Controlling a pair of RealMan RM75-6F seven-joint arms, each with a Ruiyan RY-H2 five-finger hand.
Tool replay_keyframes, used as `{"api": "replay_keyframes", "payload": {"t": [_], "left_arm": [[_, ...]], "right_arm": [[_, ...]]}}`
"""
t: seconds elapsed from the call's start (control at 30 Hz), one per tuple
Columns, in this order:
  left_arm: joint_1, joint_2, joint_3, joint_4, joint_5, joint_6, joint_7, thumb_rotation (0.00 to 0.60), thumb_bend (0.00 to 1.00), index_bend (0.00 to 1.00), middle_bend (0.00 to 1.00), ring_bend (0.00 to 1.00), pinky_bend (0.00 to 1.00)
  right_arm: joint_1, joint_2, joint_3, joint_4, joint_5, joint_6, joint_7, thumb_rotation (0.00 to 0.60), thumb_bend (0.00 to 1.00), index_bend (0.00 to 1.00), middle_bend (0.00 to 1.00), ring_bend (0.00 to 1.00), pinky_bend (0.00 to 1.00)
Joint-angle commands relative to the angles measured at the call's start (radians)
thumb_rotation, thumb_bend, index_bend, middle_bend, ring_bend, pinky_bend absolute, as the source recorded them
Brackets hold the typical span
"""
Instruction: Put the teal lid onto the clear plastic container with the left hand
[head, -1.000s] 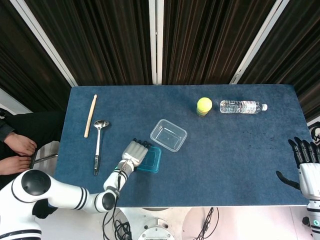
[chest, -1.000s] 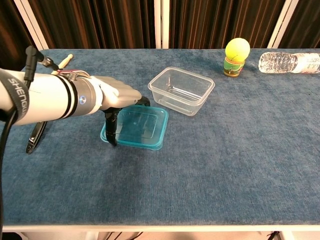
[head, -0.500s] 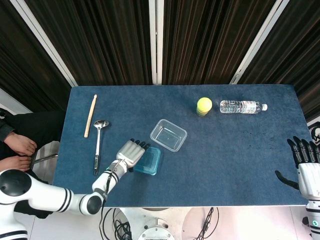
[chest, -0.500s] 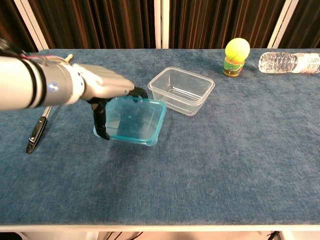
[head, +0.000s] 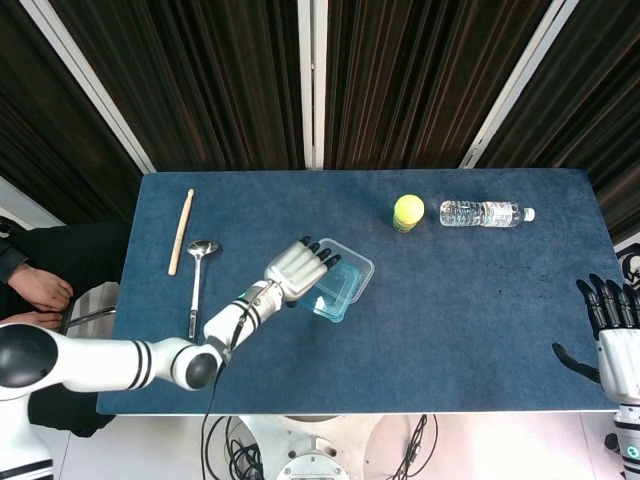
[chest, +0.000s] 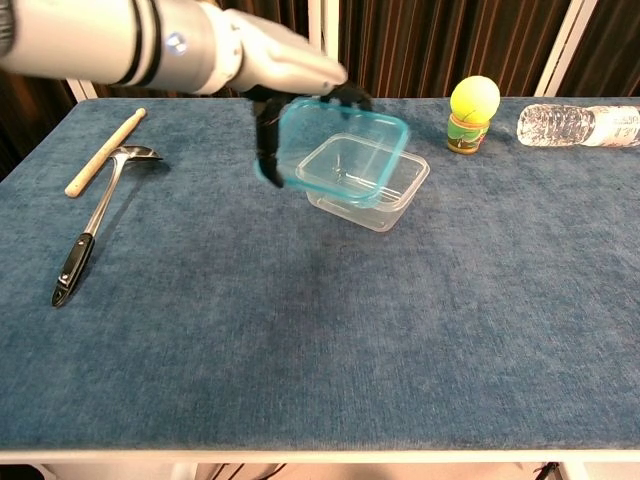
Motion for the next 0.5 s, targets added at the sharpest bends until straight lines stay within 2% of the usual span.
{"api": "replay_keyframes", "payload": {"t": [0.03,0.27,0.5], "left_arm": [[-0.082,-0.057,-0.024,0.145,0.076,-0.133,-0.053,0.600,0.38,0.26,0.27,0.18,0.14],[-0.166,-0.135,-0.008,0.356,0.133,-0.283,-0.141,0.600,0.38,0.25,0.24,0.13,0.11],[-0.228,-0.177,0.051,0.501,0.138,-0.391,-0.227,0.600,0.38,0.25,0.22,0.12,0.08]], "right_arm": [[-0.003,0.003,0.001,-0.006,0.008,0.000,-0.005,0.600,0.10,0.00,0.05,0.00,0.01],[-0.010,0.013,0.006,-0.025,0.026,-0.002,-0.016,0.600,0.10,0.00,0.05,0.00,0.01],[-0.013,0.017,0.012,-0.035,0.045,-0.008,-0.022,0.600,0.10,0.00,0.05,0.00,0.01]]}}
